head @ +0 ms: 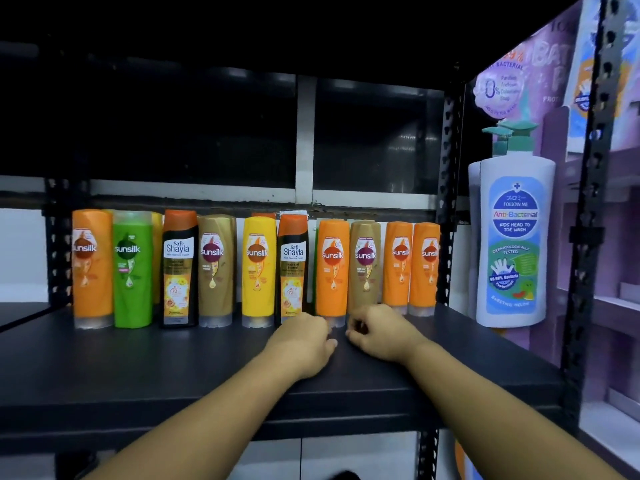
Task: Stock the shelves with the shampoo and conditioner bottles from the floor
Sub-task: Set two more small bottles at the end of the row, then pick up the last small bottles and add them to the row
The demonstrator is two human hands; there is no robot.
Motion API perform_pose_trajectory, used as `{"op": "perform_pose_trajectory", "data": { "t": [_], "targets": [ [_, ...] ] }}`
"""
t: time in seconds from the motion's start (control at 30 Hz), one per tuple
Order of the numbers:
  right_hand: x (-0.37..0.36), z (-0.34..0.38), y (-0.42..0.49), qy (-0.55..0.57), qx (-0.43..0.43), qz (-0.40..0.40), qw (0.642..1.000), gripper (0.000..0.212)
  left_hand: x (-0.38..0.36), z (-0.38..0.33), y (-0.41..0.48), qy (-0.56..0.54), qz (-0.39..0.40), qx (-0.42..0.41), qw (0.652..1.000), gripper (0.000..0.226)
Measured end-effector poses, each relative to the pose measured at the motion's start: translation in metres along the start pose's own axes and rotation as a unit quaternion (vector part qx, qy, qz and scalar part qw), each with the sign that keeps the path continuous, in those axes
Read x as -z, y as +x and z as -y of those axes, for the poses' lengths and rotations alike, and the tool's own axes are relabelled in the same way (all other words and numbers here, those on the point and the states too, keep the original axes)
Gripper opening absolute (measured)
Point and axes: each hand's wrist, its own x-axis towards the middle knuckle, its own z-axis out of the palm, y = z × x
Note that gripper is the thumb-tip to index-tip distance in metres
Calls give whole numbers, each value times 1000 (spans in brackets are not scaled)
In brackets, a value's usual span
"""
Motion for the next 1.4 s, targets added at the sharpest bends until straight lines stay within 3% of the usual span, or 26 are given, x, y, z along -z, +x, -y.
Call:
{"op": "perform_pose_trajectory", "data": {
  "t": [0.17,0.33,0.6,0.83,1.03,1.23,1.4],
  "targets": [
    [7,20,-22,-4,-21,71,997,31,13,4,-34,-34,73,-40,996,46],
    [17,40,-64,-14,-27,160,987,57,15,-3,-69,-10,71,-44,997,57],
    [12,56,-135,-49,33,90,994,59,-2,-16,-131,22,-84,-113,990,41],
    [10,56,-210,37,30,35,998,52,-34,-29,-176,-14,-142,-197,970,36],
    [-37,32,-296,33,-36,124,991,44,-109,-59,-210,-75,5,-172,982,55],
    [-125,4,-378,51,-116,257,958,48,-216,-94,-252,-129,156,-179,963,46],
    [-197,-24,-419,88,-219,328,915,47,-299,-112,-275,-169,263,-108,944,44]
  ]
}}
